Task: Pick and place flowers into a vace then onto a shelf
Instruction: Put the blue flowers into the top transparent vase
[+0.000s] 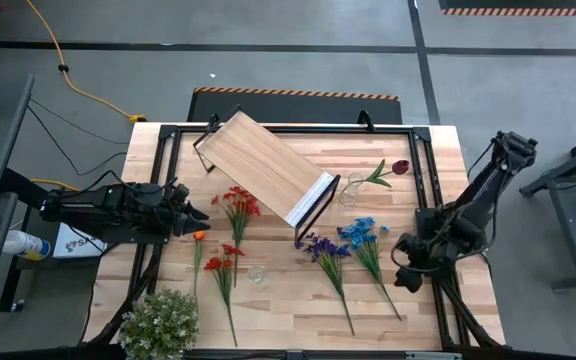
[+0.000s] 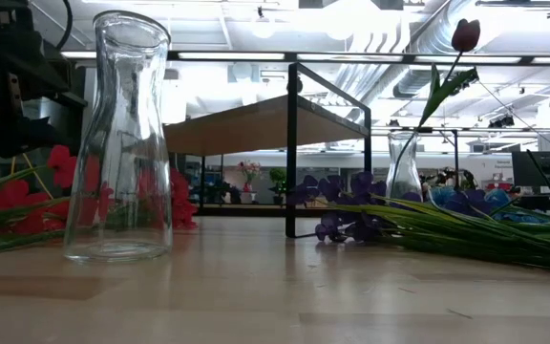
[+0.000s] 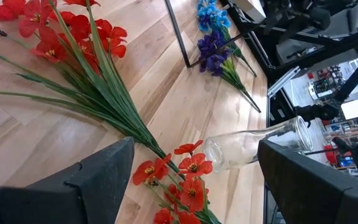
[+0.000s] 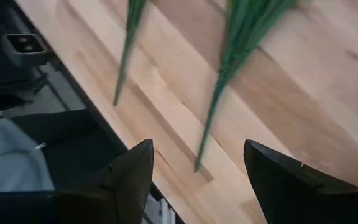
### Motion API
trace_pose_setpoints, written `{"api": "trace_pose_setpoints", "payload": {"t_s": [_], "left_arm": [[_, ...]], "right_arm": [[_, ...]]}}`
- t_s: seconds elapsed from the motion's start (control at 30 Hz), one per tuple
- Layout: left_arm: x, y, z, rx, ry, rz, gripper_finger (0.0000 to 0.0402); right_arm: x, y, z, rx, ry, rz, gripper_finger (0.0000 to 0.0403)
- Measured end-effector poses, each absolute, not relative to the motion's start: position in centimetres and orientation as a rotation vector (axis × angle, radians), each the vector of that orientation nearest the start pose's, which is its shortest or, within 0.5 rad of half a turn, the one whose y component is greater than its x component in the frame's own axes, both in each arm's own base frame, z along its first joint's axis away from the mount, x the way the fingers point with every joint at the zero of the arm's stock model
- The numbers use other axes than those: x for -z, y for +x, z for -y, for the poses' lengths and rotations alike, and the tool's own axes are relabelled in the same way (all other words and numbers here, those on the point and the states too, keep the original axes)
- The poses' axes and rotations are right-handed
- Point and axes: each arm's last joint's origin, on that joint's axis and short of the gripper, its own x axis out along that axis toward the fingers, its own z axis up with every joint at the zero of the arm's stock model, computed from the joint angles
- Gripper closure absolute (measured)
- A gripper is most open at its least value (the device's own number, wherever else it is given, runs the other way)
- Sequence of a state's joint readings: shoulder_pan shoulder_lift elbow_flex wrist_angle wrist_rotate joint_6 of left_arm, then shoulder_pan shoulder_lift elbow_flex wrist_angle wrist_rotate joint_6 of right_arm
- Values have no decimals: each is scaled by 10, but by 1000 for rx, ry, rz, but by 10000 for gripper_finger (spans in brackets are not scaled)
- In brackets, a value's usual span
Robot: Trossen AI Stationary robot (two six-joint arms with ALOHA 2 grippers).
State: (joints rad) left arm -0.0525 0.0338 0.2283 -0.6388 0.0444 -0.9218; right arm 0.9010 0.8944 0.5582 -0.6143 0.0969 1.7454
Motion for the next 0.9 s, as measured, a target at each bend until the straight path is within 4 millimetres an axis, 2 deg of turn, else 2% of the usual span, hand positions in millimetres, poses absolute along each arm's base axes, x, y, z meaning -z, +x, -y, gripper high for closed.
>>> {"api": "trace_pose_setpoints", "payload": {"t_s": [0.43, 0.9], "left_arm": [[-177, 72, 5, -117, -904, -456, 25], [-177, 72, 5, -119, -903, -455, 25]], "right_arm": [[-185, 105, -128, 89, 1134, -1125, 162], [-186, 106, -130, 67, 1153, -1107, 162]]}}
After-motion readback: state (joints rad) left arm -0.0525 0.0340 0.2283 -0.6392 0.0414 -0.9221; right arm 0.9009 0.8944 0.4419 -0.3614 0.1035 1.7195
